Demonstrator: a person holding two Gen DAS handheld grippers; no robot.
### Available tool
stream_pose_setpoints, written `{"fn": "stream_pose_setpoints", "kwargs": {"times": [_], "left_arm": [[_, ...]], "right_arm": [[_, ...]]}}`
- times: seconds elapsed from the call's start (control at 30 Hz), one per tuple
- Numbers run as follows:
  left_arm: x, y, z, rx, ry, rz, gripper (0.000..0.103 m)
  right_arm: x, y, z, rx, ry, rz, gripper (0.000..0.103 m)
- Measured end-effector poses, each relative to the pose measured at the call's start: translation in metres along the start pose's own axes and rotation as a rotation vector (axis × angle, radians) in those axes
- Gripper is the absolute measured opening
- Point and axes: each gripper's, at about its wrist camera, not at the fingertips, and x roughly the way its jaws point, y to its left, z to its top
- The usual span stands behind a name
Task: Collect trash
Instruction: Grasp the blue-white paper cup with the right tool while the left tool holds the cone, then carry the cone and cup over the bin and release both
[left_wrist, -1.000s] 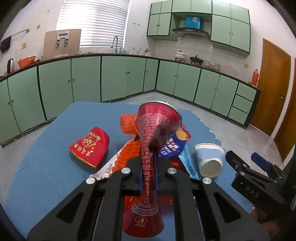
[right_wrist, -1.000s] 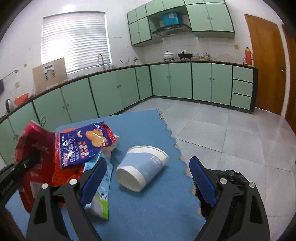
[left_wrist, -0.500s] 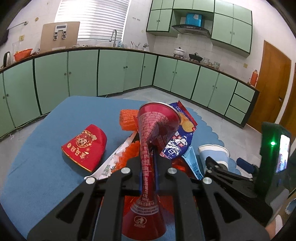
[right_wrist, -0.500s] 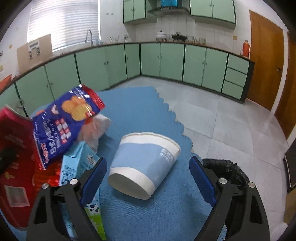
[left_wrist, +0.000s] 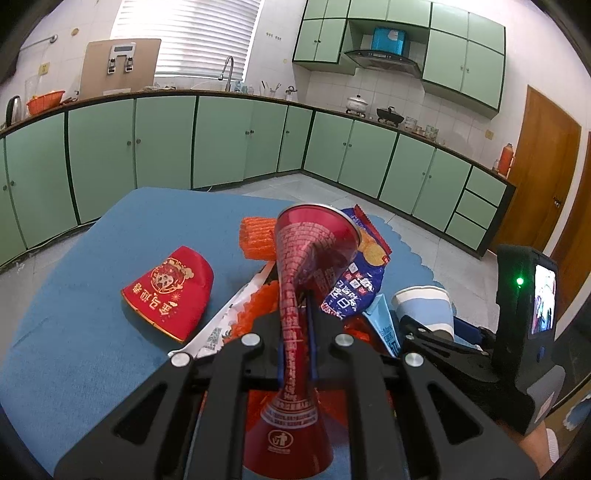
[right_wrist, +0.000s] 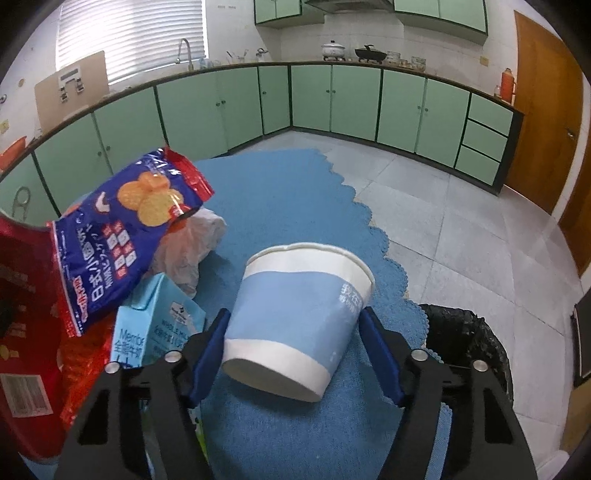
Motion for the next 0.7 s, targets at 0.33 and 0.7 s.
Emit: {"fn": "stream_pose_setpoints", "kwargs": {"times": [0.33, 0.7], "left_arm": [[-0.013, -0.005, 0.002, 0.002, -0.019, -0.006, 0.008], [-0.043, -0.042, 0.011, 0.046, -0.076, -0.095, 0.008]], "right_arm": [[-0.025, -0.012, -0.006, 0.013, -0.031, 0.11, 0.056], [-0.085, -0.053, 0.0, 0.049, -0.155, 0.122, 0.056]]}}
